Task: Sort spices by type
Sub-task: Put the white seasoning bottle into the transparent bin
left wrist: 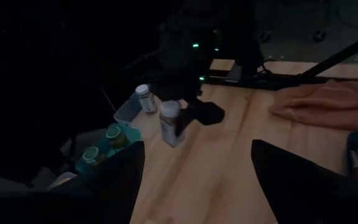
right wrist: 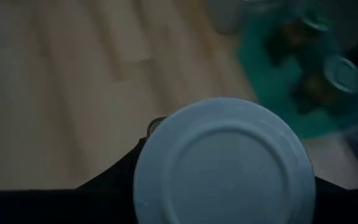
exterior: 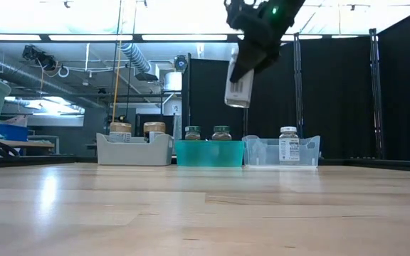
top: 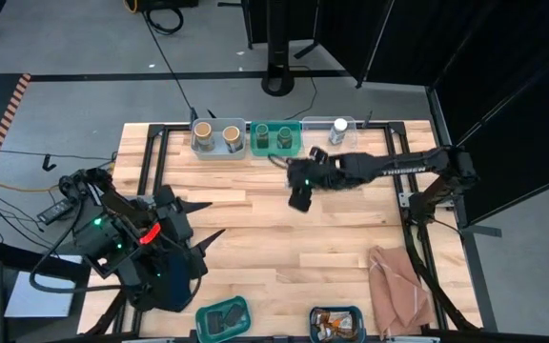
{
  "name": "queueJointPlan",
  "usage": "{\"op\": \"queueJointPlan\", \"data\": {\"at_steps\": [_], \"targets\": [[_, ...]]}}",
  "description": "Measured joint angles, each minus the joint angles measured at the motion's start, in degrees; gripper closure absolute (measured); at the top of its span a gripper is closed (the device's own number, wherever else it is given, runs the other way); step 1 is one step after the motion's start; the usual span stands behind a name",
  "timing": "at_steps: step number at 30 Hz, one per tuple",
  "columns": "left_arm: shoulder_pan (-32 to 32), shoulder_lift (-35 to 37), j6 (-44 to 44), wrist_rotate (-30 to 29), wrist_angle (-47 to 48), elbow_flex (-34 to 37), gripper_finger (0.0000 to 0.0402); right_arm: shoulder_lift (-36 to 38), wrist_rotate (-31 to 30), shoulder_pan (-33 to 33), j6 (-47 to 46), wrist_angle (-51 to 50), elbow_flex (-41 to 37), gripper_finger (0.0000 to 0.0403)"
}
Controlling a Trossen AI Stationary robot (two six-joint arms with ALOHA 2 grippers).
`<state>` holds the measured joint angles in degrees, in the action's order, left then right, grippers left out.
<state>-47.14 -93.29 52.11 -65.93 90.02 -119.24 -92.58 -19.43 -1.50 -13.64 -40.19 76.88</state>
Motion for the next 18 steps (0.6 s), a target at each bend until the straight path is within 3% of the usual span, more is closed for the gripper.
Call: {"op": "queueJointPlan", "data": {"at_steps": [18], "targets": [[5.3,4.7,-4.7,1.1,0.0,0.0,0.0102,-0.1,-8.0,-20.6,-15.4,-5.1,0.0,0.0197]]}}
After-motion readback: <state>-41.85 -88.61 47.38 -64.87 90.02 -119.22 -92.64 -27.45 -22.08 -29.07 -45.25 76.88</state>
